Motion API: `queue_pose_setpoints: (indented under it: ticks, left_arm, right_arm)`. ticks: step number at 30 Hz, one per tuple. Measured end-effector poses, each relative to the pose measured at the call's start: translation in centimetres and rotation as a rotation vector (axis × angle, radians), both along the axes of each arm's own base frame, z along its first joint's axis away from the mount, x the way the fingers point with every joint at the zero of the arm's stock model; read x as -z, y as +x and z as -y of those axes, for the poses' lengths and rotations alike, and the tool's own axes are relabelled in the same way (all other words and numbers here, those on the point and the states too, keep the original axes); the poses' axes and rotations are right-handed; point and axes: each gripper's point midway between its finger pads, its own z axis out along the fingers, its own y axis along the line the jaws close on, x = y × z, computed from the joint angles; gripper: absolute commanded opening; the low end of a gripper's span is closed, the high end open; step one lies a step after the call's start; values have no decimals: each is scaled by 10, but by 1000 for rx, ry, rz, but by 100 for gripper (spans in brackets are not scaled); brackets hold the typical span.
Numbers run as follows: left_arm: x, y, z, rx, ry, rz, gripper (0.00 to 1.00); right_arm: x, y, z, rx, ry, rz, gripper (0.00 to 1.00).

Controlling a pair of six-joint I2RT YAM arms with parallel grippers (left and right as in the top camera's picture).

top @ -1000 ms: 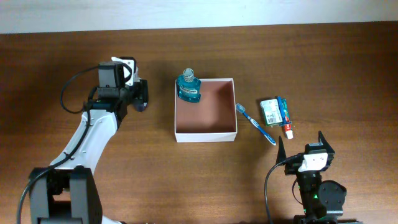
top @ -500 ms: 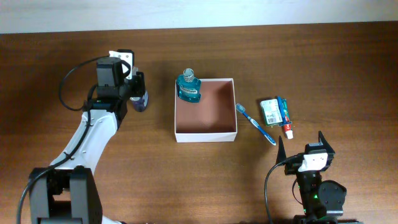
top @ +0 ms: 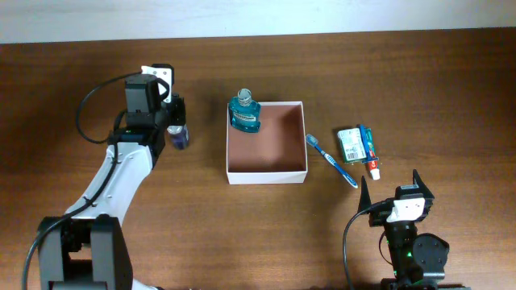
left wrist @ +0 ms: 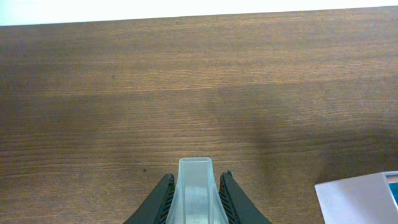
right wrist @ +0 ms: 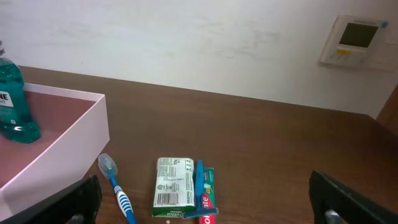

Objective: Pack container
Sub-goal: 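Move the left gripper back to grasp the clear soap pump bottle, then carry the soap pump bottle with the left gripper into the box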

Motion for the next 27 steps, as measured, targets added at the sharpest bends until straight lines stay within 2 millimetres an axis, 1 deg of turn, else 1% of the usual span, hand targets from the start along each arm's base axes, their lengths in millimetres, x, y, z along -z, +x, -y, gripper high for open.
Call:
queue_pose_setpoints:
  ticks: [4, 6, 7, 9, 11, 13, 14, 16, 19, 22, 27]
  left_arm:
    - [-2, -1, 0, 0, 0, 2, 20]
    - [-8, -5, 1, 3, 0, 7, 20]
    - [-13, -9, 2, 5, 0, 13, 20]
    - [-32, -17, 8, 16, 0, 38, 20]
    - [-58, -26, 18, 39, -4, 85, 20]
    - [-85, -39, 32, 73, -11, 133, 21]
    - [-101, -49, 42, 95, -22, 160, 20]
    - [-123, -65, 57, 127, -45, 194, 20]
    - [-142, -86, 77, 170, -89, 218, 20]
    - [-144, -96, 91, 193, -120, 206, 15]
    - [-128, -98, 109, 191, -176, 146, 14]
  right_arm:
    - [0, 0, 0, 0, 0, 0, 99]
    - [0, 0, 0, 0, 0, 0, 99]
    - [0, 0, 0, 0, 0, 0, 98]
    - [0, 0, 0, 0, 0, 0, 99]
    - [0, 0, 0, 0, 0, 0, 99]
    - [0, 0, 0, 0, 0, 0, 99]
    - [0, 0, 0, 0, 0, 0, 99]
    - [0, 0, 0, 0, 0, 0, 99]
    - [0, 0, 0, 0, 0, 0, 99]
    - [0, 0, 0, 0, 0, 0, 99]
    - [0, 0, 0, 0, 0, 0, 99]
